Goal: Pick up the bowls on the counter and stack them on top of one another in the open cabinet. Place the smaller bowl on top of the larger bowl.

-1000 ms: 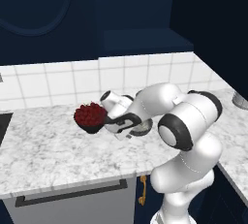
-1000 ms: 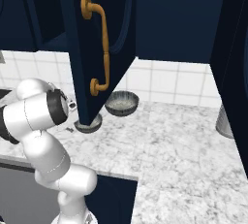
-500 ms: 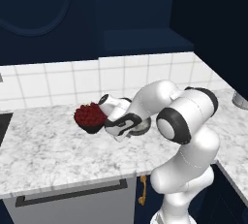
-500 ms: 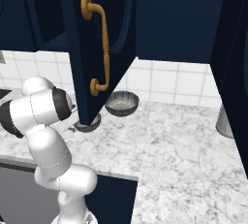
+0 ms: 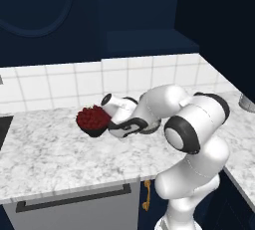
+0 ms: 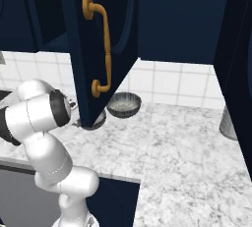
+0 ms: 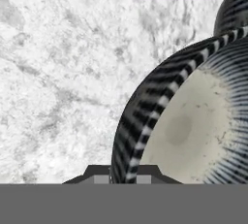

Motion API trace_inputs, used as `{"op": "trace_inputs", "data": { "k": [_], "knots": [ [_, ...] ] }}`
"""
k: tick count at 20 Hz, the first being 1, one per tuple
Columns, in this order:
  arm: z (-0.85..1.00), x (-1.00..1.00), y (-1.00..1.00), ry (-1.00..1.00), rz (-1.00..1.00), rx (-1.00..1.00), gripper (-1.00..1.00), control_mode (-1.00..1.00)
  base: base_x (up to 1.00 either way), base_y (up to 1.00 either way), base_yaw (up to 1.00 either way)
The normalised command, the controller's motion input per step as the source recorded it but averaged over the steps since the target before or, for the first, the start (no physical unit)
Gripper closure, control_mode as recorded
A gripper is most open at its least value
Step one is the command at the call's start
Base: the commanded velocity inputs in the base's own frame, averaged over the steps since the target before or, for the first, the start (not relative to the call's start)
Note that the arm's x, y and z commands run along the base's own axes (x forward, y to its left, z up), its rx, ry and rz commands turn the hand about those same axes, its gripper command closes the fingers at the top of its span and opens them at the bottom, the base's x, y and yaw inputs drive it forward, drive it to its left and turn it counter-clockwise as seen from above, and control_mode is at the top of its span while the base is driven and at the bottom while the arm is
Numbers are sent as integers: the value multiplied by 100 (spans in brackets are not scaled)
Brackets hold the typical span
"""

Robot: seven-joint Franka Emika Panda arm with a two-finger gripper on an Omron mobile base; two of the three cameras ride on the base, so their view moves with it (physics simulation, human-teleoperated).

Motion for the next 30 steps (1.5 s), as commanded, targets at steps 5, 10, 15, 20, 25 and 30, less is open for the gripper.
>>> {"op": "trace_inputs", "data": {
  "k": [5, 10, 15, 20, 25, 30],
  "knots": [
    [83, -12, -18, -36, 0, 0, 100, -100, 0, 0, 0],
    [70, 31, -44, -9, 0, 8, 100, -100, 0, 0, 0],
    [42, 84, -52, 0, 0, 12, 100, -100, 0, 0, 0],
    [5, 46, -11, 2, 1, 0, 100, -100, 0, 0, 0],
    [-15, 30, -24, 2, 3, -4, 100, -100, 0, 0, 0],
    [-17, 39, -32, 3, 0, -1, 100, -100, 0, 0, 0]
  ]
}}
